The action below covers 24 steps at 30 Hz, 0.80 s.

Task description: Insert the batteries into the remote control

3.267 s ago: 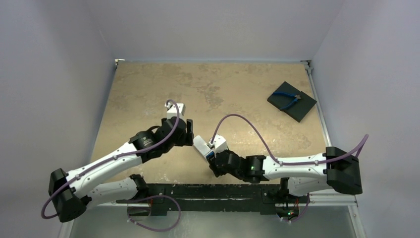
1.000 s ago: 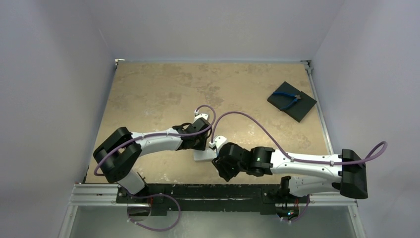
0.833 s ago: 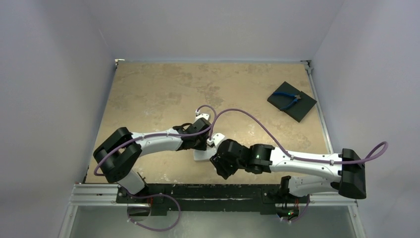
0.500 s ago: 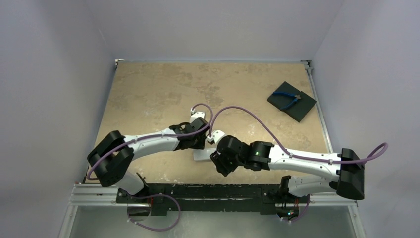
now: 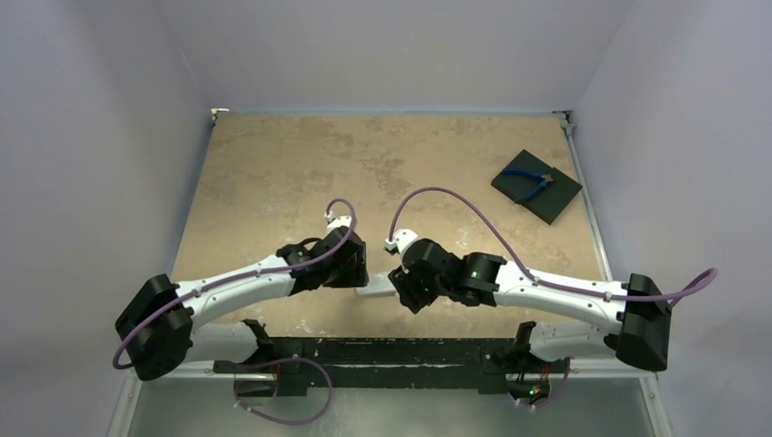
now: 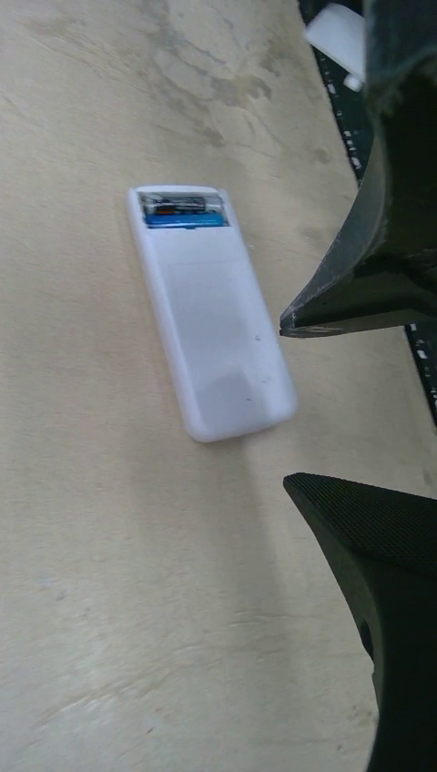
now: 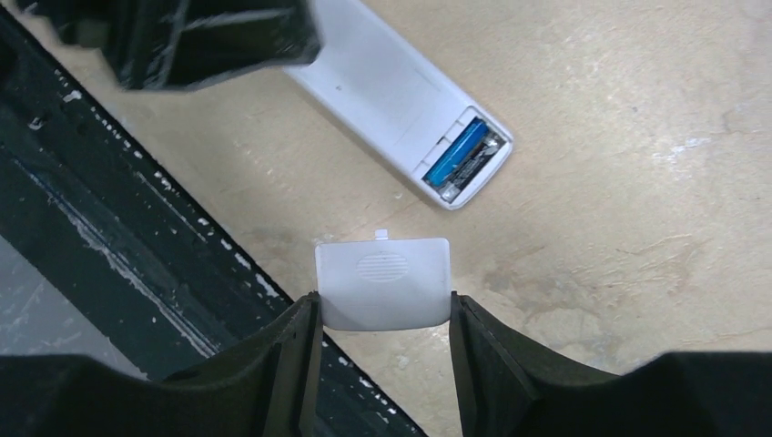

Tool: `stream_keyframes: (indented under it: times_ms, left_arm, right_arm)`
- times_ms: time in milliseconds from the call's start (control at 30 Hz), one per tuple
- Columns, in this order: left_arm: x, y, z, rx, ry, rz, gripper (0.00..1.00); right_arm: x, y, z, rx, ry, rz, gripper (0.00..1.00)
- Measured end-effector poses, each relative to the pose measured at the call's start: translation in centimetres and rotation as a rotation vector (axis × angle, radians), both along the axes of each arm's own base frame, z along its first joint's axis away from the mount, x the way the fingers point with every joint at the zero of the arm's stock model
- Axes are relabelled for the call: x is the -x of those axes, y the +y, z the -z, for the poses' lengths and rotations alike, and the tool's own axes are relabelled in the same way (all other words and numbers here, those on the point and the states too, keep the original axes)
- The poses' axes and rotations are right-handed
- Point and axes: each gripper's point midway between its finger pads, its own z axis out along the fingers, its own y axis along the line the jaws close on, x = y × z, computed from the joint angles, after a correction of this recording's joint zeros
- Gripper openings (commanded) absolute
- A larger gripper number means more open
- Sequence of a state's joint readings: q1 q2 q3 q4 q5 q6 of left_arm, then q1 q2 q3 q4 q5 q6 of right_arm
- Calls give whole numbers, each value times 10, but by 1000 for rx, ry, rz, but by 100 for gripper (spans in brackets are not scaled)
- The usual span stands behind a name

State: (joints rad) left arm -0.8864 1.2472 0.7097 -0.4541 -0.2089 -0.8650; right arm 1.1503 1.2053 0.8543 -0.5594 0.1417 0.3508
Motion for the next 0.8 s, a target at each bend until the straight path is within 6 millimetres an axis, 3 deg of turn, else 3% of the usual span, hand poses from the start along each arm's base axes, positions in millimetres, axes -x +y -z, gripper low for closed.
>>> stream_keyframes:
  times_ms: [267,433,500,800]
  left_arm:
    - [45,-10,8,221,141,12,56]
    - [66,-10,31,261,237,13,49]
    - [69,-13,39,261,264,17,47]
    - [51,-48,40,342,249,56,43]
  right_arm:
    - [-18,-5,-2,-3,-26,35,28]
    - [-24,-5,-4,-11,-37,41,28]
    - [-26,-6,-4,-11,-41,47,28]
    - [-37,-9,-4,25,-57,15,24]
